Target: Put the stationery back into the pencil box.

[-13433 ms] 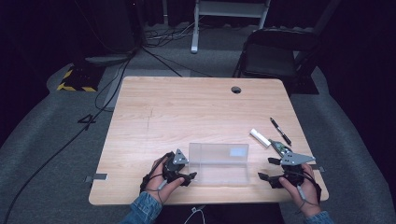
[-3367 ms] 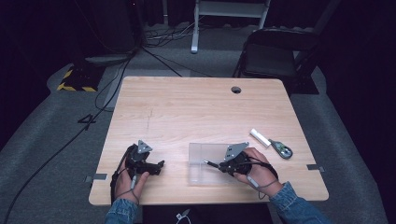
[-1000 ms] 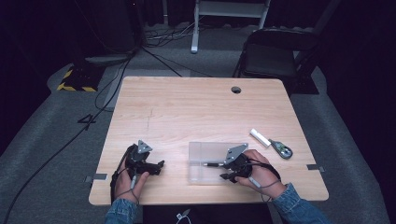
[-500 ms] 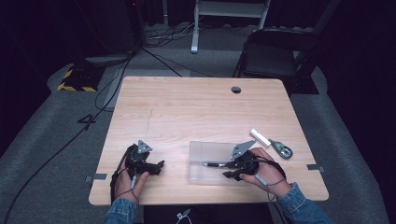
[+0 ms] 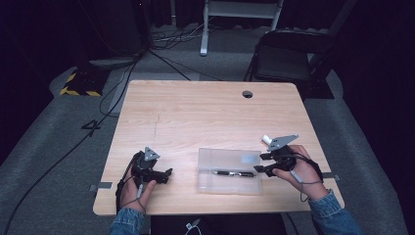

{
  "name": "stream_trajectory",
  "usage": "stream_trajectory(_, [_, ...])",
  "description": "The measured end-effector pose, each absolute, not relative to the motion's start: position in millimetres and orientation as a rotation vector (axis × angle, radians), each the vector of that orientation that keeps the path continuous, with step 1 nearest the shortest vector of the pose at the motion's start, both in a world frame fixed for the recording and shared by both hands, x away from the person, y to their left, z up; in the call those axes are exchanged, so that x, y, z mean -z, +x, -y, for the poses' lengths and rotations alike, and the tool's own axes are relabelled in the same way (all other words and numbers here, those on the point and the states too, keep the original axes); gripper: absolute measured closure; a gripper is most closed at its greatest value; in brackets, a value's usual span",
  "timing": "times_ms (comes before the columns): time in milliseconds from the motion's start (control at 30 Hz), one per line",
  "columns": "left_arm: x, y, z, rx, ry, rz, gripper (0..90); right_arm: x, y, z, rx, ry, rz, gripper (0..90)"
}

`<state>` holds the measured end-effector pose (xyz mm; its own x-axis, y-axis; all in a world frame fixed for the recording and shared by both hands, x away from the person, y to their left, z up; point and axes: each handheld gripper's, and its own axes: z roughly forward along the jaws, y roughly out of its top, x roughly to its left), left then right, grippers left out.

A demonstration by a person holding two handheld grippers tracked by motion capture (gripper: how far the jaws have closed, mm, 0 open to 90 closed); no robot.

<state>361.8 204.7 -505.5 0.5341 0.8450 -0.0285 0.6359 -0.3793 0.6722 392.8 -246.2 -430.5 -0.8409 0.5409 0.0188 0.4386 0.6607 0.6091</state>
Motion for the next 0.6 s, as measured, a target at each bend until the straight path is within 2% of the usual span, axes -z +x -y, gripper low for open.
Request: stream_trajectory(600, [506,361,-205,-0.434,2.136,-1.195,4.3,428,419,316,-0.843,1.066,-2.512,38.7])
